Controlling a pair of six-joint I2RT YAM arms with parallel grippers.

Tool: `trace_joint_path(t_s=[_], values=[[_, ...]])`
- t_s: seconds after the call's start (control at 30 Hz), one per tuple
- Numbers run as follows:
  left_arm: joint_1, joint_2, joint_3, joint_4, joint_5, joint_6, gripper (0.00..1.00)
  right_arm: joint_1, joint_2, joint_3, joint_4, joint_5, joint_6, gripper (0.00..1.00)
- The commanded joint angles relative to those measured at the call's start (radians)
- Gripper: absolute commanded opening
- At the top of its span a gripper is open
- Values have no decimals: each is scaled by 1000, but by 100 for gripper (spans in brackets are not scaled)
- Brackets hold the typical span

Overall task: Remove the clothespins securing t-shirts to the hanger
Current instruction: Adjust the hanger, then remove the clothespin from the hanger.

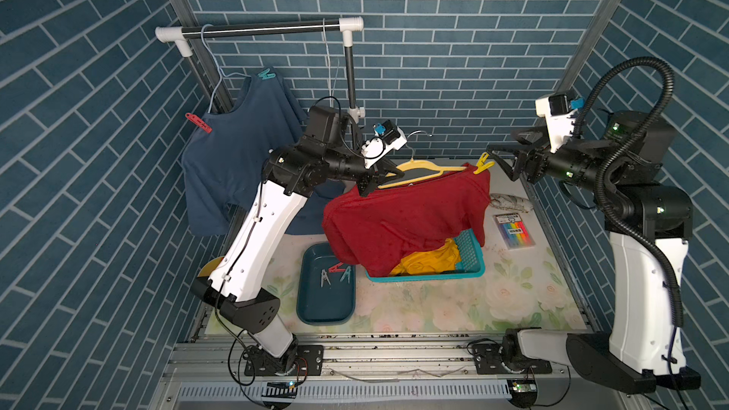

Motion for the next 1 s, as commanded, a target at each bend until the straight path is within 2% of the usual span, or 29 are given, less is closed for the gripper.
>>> trace_joint_path(t_s=[0.0, 0.17, 0.23, 0.3, 0.47, 0.8, 0.9, 0.97], values=[[20, -38, -17, -41, 66, 59, 0, -20, -6, -52, 42, -288, 80, 87], [44, -87, -97, -35, 181, 99, 0, -44, -14, -97, 43, -485, 55, 86], [61, -93, -106, -36, 237, 103, 0, -49, -12, -107, 45, -593, 28, 86], [77, -91, -98, -56, 281, 115, 0, -50, -7, -107, 42, -648, 16, 86], [101, -97, -91, -100, 327, 137, 0, -58, 10, -106, -21, -651, -67, 85], [135, -132, -119, -74, 392, 133, 0, -57, 10, -245, 0, -629, -86, 81], [138, -127, -115, -74, 391, 131, 0, -58, 6, -261, 8, -652, -87, 78], [141, -123, -113, -74, 392, 129, 0, -58, 2, -265, 10, -666, -85, 71]])
